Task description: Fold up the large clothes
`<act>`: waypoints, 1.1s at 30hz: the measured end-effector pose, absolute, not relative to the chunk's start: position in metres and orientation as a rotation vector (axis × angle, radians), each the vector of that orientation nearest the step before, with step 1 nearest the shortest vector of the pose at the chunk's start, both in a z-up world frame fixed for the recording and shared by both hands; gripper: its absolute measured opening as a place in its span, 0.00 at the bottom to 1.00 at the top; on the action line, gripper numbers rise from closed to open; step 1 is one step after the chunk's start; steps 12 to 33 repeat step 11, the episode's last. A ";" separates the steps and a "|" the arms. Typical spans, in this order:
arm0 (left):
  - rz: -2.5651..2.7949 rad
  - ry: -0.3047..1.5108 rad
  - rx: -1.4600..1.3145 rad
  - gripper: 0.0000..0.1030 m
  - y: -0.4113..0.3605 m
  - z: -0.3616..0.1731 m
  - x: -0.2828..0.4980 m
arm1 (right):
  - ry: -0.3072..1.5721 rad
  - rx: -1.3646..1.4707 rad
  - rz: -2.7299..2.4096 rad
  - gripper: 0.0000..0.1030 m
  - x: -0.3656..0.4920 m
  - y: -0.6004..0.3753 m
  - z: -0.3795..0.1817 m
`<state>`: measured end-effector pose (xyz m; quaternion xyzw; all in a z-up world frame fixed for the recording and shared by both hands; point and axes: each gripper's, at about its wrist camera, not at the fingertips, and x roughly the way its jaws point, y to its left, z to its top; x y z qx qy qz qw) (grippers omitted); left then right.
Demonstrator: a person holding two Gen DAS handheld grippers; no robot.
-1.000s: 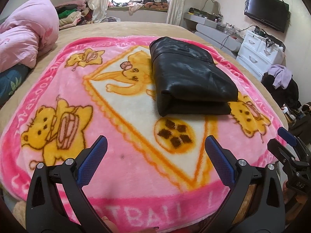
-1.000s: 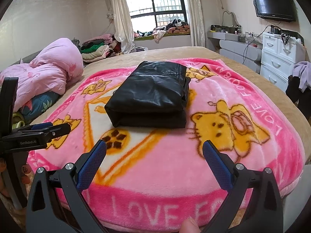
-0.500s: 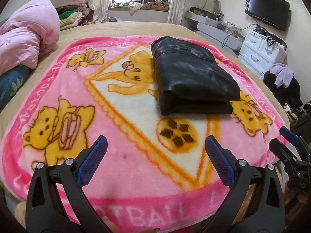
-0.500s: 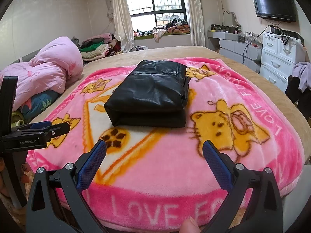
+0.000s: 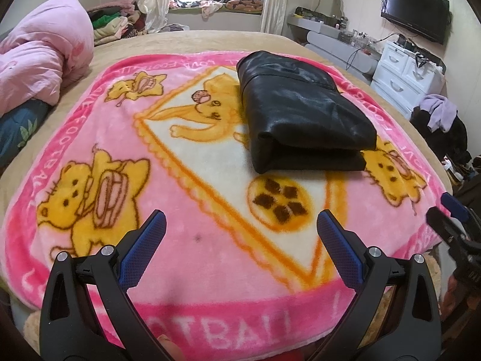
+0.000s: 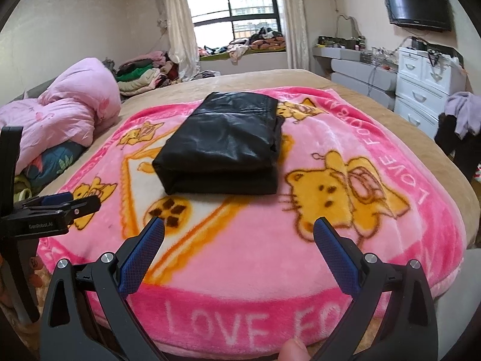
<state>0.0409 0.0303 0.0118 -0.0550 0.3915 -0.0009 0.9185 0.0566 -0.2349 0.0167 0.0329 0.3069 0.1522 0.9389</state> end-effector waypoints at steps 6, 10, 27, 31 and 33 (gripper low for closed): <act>0.069 0.848 -0.144 0.91 0.057 0.006 0.055 | 0.619 0.108 0.094 0.96 0.059 -0.307 0.012; 0.189 0.904 -0.193 0.91 0.130 0.000 0.074 | 0.679 0.182 -0.207 0.96 0.071 -0.413 -0.012; 0.237 0.914 -0.191 0.91 0.150 0.000 0.077 | 0.694 0.219 -0.296 0.96 0.073 -0.451 -0.023; 0.237 0.914 -0.191 0.91 0.150 0.000 0.077 | 0.694 0.219 -0.296 0.96 0.073 -0.451 -0.023; 0.237 0.914 -0.191 0.91 0.150 0.000 0.077 | 0.694 0.219 -0.296 0.96 0.073 -0.451 -0.023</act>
